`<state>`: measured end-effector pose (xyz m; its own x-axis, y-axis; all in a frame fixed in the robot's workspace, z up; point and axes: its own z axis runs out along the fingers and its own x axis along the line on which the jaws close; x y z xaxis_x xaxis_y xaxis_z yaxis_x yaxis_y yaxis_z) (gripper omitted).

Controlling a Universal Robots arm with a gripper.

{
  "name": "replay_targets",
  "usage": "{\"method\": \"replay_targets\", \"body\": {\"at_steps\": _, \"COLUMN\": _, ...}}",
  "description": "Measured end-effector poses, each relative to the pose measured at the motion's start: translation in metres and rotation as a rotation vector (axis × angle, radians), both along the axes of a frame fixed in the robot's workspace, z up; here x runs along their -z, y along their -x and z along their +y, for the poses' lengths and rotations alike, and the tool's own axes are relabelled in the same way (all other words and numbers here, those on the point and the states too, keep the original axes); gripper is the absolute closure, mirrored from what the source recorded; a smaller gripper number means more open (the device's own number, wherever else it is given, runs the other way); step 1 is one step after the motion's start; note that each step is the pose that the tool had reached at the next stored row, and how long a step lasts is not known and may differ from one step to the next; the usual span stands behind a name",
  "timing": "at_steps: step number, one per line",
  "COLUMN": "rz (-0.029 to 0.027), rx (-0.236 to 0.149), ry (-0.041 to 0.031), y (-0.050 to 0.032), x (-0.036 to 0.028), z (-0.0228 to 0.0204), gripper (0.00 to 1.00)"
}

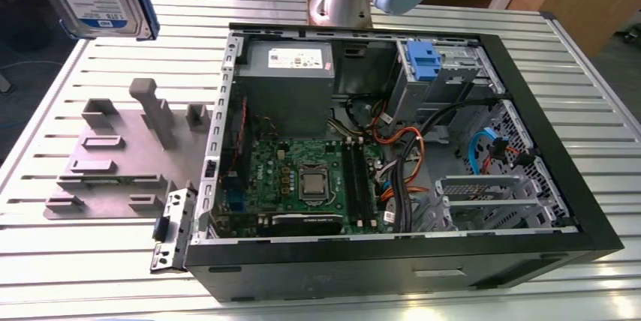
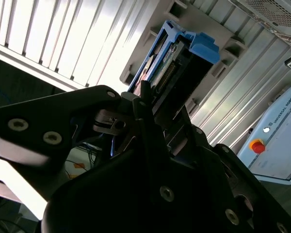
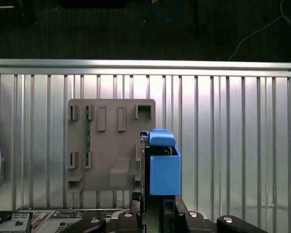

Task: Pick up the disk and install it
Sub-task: 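Pick up the disk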

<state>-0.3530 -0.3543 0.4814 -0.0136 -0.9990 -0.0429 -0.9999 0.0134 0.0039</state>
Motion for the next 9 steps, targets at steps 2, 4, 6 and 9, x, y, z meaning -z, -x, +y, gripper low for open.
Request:
{"method": "replay_targets", "body": {"at_steps": 2, "rz": 0.0, "rx": 0.0, "ry": 0.0, "y": -0.0034, "x": 0.0, "z": 0.0, "gripper": 0.65}}
{"method": "replay_targets", "body": {"at_steps": 4, "rz": 0.0, "rx": 0.0, "ry": 0.0, "y": -0.0067, "x": 0.0, "z": 0.0, "gripper": 0.65}}
{"method": "replay_targets", "body": {"at_steps": 6, "rz": 0.0, "rx": 0.0, "ry": 0.0, "y": -0.0099, "x": 0.0, "z": 0.0, "gripper": 0.65}}
{"method": "replay_targets", "body": {"at_steps": 9, "rz": 0.0, "rx": 0.0, "ry": 0.0, "y": -0.0148, "x": 0.0, "z": 0.0, "gripper": 0.65}}
